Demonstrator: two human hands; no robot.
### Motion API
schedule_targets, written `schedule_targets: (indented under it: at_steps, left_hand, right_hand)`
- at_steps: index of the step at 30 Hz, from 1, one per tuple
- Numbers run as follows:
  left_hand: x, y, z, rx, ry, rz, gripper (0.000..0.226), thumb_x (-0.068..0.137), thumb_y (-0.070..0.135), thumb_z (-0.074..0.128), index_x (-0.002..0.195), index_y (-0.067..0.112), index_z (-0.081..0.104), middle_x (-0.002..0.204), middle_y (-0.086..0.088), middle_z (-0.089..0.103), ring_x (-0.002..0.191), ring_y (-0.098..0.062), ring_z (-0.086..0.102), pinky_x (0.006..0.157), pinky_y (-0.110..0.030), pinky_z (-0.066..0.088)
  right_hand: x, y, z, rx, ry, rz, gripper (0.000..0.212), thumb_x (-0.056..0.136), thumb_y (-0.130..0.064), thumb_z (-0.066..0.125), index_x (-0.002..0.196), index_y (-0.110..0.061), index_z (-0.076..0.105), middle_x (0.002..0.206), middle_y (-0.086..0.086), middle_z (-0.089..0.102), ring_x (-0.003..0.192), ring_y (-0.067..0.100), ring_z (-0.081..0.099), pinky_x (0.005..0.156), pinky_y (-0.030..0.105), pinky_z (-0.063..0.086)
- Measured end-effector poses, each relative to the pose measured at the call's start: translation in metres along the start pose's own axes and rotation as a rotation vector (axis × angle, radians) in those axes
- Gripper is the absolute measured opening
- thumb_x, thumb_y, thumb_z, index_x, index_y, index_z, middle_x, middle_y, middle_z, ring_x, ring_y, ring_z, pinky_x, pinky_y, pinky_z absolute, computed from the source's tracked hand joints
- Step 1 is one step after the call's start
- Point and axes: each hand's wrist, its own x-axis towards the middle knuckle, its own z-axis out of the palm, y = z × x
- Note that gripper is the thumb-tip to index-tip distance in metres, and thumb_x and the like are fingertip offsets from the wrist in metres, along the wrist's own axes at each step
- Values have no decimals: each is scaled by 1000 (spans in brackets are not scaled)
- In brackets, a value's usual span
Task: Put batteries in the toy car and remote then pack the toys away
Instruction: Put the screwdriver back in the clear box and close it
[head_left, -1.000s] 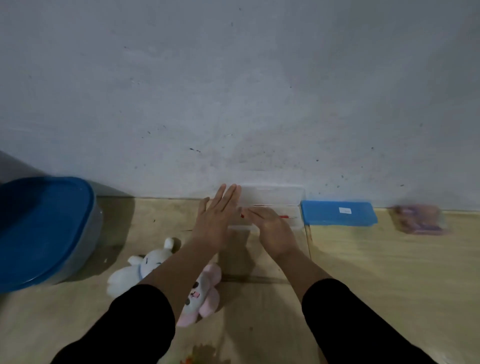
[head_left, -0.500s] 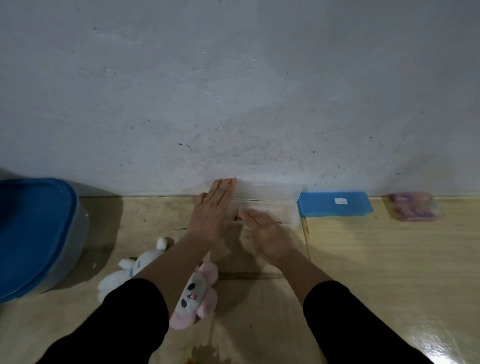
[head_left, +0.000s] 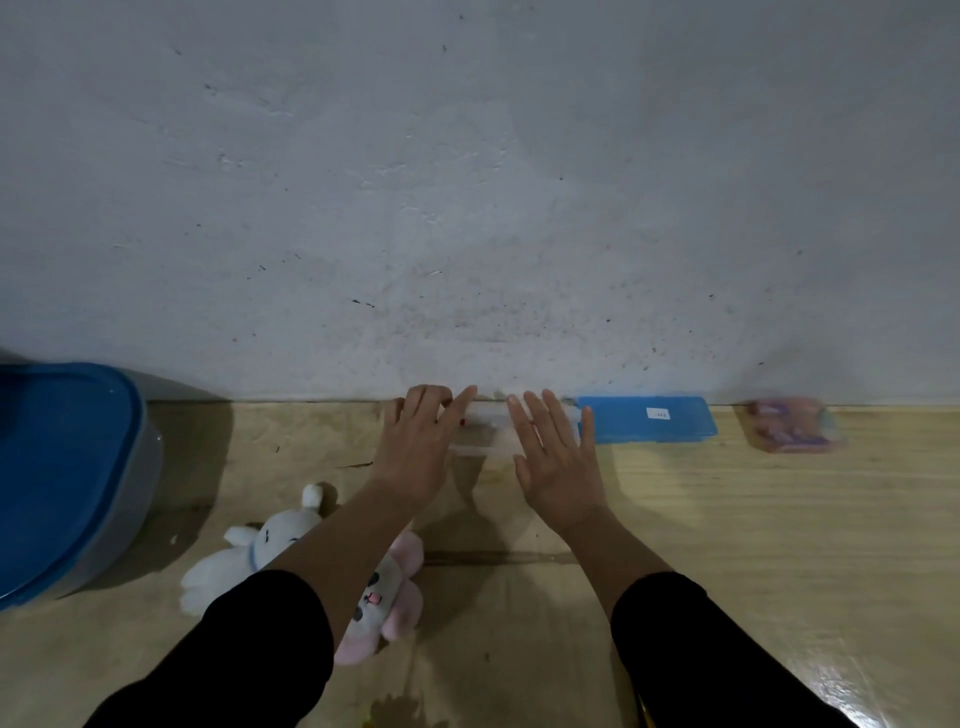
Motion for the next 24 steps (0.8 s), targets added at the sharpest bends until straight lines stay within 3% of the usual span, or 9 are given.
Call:
schedule_targets:
  at_steps: [2, 4, 7, 10, 12, 14, 18, 22, 24]
  left_hand:
    - [-2, -1, 4, 6, 21, 37, 77, 46, 23, 91, 118, 18, 63, 102, -6, 60, 96, -21, 42, 69, -36, 48]
    - [-6, -2, 12, -35, 25, 90, 67, 52, 25, 89, 114, 15, 65, 103, -7, 63, 97, -24, 51, 70, -37, 51]
    - [-10, -1, 20, -112, -39, 102, 62, 71, 22, 78, 128, 12, 56, 126, -11, 59, 114, -28, 59, 88, -43, 49]
    - [-8, 2, 20, -129, -226, 53, 60, 99, 29, 40, 151, 16, 15, 159, -2, 13, 147, -20, 12, 116, -42, 16]
    - [-6, 3, 18, -105, -318, 24, 61, 101, 32, 29, 152, 20, -2, 160, 2, -6, 147, -15, -6, 118, -42, 3]
    - [-6, 6, 17, -113, -355, 11, 62, 101, 32, 27, 151, 20, -8, 160, 3, -12, 147, -14, -11, 118, -42, 1]
    - [-9, 8, 21, -149, -348, -2, 64, 101, 28, 29, 151, 20, -10, 159, 3, -14, 146, -14, -13, 117, -41, 2]
    - [-8, 11, 21, -141, -378, -23, 65, 101, 30, 30, 151, 20, -9, 159, 4, -14, 146, -14, -14, 117, -46, 2]
    - [-7, 12, 16, -95, -401, -25, 66, 101, 34, 31, 151, 20, -10, 159, 3, -15, 146, -16, -15, 117, -48, 0]
  right_hand:
    - [-5, -1, 5, 14, -17, -40, 67, 79, -34, 67, 139, -16, 41, 141, 5, 50, 132, 25, 46, 105, 55, 26]
    - [-9, -3, 10, 23, -22, -74, 55, 85, -37, 53, 136, -16, 46, 140, 3, 51, 129, 23, 49, 104, 50, 30]
    - [-6, -4, 13, 75, -82, -34, 55, 95, -45, 23, 140, -16, 36, 144, 4, 47, 132, 22, 45, 103, 50, 36]
    - [1, -4, 11, 54, -119, -9, 69, 92, -53, -10, 149, -19, 9, 157, 6, 21, 144, 23, 18, 112, 51, 15]
    - [6, -1, 11, 90, -205, -22, 81, 74, -60, -30, 146, -27, -16, 159, 2, -11, 144, 20, -15, 114, 48, -4]
    - [9, 1, 11, 136, -243, -9, 94, 61, -67, -39, 146, -30, -19, 157, 0, -21, 144, 19, -21, 115, 48, -8]
    - [13, 7, 8, 143, -287, -35, 98, 61, -71, -35, 148, -31, -14, 157, -2, -21, 145, 19, -18, 115, 48, -8]
    - [17, 10, 0, 150, -363, -38, 64, 95, -58, 9, 149, -29, -11, 158, -2, -20, 145, 18, -17, 116, 50, -5]
    - [18, 11, -6, 165, -371, -38, 63, 97, -53, 16, 149, -28, -9, 158, -2, -17, 146, 18, -15, 117, 50, -3]
